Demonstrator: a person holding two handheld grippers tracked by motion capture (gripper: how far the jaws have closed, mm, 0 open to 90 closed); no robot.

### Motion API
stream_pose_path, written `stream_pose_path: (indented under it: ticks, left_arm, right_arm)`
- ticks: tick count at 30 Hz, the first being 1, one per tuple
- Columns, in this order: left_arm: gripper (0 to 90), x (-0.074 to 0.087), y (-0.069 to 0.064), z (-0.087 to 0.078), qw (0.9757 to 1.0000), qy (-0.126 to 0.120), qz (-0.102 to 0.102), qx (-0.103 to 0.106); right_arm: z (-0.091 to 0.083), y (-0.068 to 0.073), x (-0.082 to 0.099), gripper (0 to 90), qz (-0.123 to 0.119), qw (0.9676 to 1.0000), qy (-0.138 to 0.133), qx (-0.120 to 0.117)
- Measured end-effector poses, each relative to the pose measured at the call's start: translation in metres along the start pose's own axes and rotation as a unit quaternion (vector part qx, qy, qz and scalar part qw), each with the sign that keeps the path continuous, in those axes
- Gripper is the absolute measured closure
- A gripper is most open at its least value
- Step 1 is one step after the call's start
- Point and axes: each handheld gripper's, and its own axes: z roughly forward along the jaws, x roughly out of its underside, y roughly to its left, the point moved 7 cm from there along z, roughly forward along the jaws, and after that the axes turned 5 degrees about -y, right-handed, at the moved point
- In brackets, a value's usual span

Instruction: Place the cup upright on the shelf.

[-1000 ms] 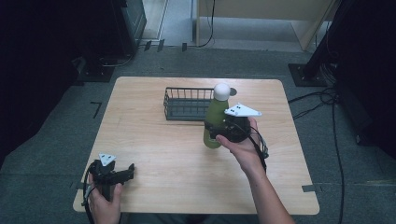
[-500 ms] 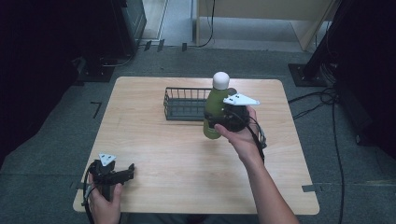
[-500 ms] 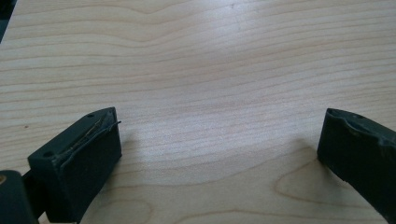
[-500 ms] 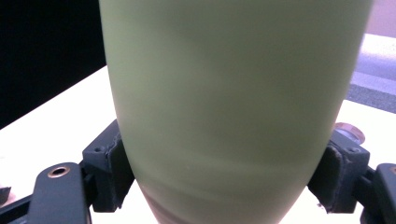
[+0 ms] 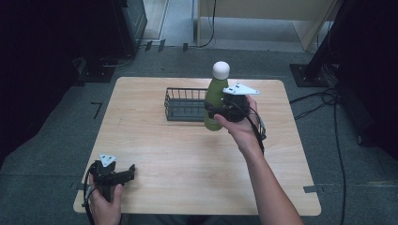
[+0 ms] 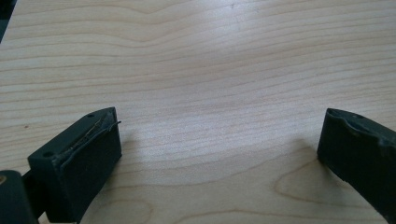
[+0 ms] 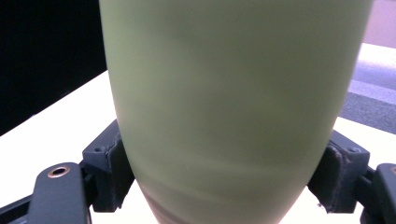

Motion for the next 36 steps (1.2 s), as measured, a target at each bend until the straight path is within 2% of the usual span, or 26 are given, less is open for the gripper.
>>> stream_pose_path:
  ticks: [24, 36]
  left_arm:
    - [0.0, 0.0, 0.0, 0.0, 1.0, 0.0, 0.0, 0.0]
    - [0.0, 0.0, 0.0, 0.0, 1.0, 0.001, 0.0, 0.0]
  right_arm:
    - [0.018, -0.016, -0.028, 20.5, 0.006, 0.9997, -0.008, 0.022]
    - [0.037, -0.031, -0.04, 20.5, 0.011, 0.9993, -0.004, 0.034]
